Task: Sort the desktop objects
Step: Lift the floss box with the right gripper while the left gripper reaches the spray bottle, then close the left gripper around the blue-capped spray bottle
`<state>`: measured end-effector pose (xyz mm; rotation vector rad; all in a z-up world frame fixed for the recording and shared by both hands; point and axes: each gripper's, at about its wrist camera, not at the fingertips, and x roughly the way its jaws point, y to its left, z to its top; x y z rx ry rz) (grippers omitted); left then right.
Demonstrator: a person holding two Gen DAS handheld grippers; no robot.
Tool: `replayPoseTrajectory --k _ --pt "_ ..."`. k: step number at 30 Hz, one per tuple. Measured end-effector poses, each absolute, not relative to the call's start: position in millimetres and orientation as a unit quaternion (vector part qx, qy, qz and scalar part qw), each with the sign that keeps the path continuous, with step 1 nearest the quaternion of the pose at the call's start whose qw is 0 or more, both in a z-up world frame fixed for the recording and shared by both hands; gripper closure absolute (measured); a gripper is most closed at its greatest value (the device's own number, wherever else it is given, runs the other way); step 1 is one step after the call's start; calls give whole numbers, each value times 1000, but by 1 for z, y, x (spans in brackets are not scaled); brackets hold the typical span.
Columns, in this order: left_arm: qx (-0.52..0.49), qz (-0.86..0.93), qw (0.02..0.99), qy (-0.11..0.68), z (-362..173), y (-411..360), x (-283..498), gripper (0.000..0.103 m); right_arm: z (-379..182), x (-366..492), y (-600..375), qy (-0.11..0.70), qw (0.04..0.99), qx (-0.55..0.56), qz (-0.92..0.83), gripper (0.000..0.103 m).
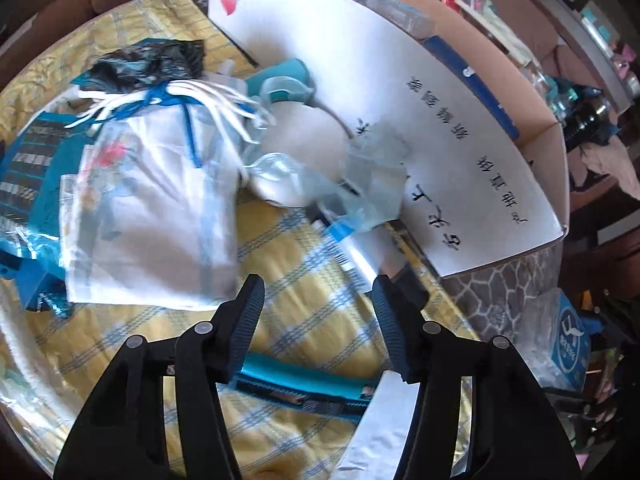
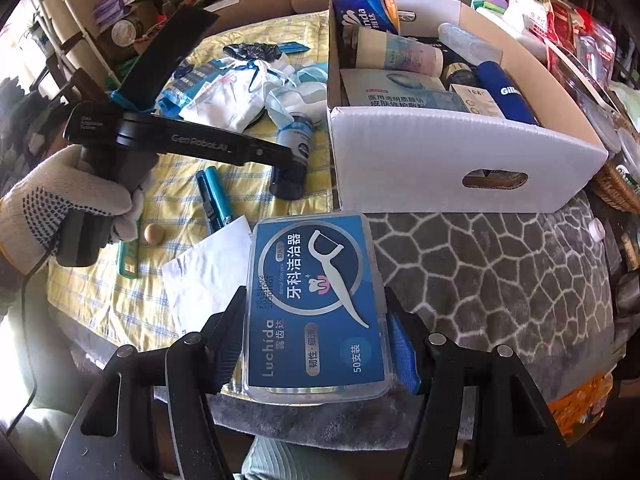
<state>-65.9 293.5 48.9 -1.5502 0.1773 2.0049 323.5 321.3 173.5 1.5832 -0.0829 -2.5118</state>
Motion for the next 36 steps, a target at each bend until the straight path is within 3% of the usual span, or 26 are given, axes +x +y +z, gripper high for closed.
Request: replayPoseTrajectory --k 2,5,16,24,30,32,34,36 --pt "-589 755 284 38 52 283 -70 51 174 324 321 -27 87 529 -844 39" --pt "-581 756 301 -17 64 294 -70 44 175 324 319 -29 87 526 -846 39" --pt "-562 778 272 69 20 360 -50 42 177 326 317 -27 81 524 -847 39" --pt "-563 765 309 53 27 328 -44 69 177 325 317 -29 79 521 -850 39" --pt "-563 775 282 58 33 270 -47 71 177 325 313 -30 84 519 -850 39" --pt "-546 784 281 91 39 270 -42 68 175 322 311 -31 87 520 -849 39" --pt "-515 798 279 142 46 278 -31 52 175 321 307 -33 89 521 -848 39" --pt "-476 815 268 195 54 292 -17 43 175 321 303 -30 90 521 -848 39"
